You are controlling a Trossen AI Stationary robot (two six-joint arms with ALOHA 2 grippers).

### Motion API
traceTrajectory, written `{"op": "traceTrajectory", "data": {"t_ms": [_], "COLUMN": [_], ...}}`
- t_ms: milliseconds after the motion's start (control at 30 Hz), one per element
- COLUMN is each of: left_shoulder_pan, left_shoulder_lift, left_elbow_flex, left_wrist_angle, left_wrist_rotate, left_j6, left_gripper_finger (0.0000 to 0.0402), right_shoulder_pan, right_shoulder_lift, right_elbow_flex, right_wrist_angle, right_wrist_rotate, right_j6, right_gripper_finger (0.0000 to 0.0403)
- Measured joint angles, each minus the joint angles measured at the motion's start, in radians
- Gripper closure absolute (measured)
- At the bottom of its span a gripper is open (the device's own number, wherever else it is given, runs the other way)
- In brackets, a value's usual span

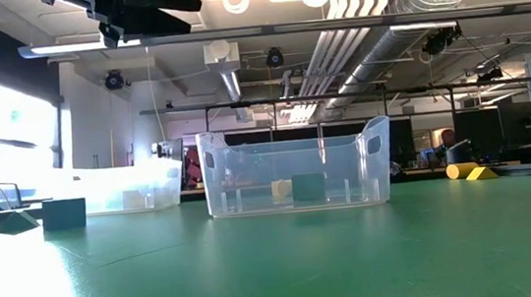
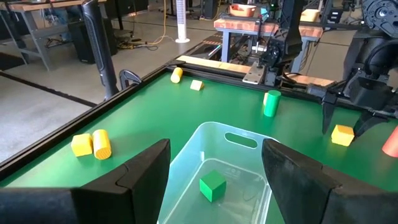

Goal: Sort blocks by size
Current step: Put the yellow cube block into the middle right transparent bin

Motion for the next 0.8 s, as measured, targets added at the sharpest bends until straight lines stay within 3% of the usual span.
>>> {"op": "traceTrajectory", "data": {"t_ms": [267, 467, 633, 800], "left_shoulder_pan": [0.000, 0.000, 0.000, 0.000], "left_shoulder_lift": [0.000, 0.000, 0.000, 0.000], "left_elbow_flex": [0.000, 0.000, 0.000, 0.000], "left_wrist_angle": [0.000, 0.000, 0.001, 0.001], "left_wrist_rotate": [0.000, 0.000, 0.000, 0.000], "left_j6": [0.000, 0.000, 0.000, -0.002], "left_gripper_finger": [0.0163, 0.0163, 0.0163, 0.0163], "right_shoulder_pan": [-0.061, -0.183, -0.319, -0.461], "right_shoulder_lift": [0.000, 0.000, -0.001, -0.002], "right_elbow_flex": [0.002, 0.015, 0.093, 0.165], "right_wrist_angle": [0.019, 0.025, 0.053, 0.289], "right_wrist_rotate": [0.001, 0.075, 0.191, 0.230], "right_j6": [-0.109, -0.258, -0.512, -0.846], "right_gripper_finger": [0.0276, 0.0274, 0.0274, 0.0274]}}
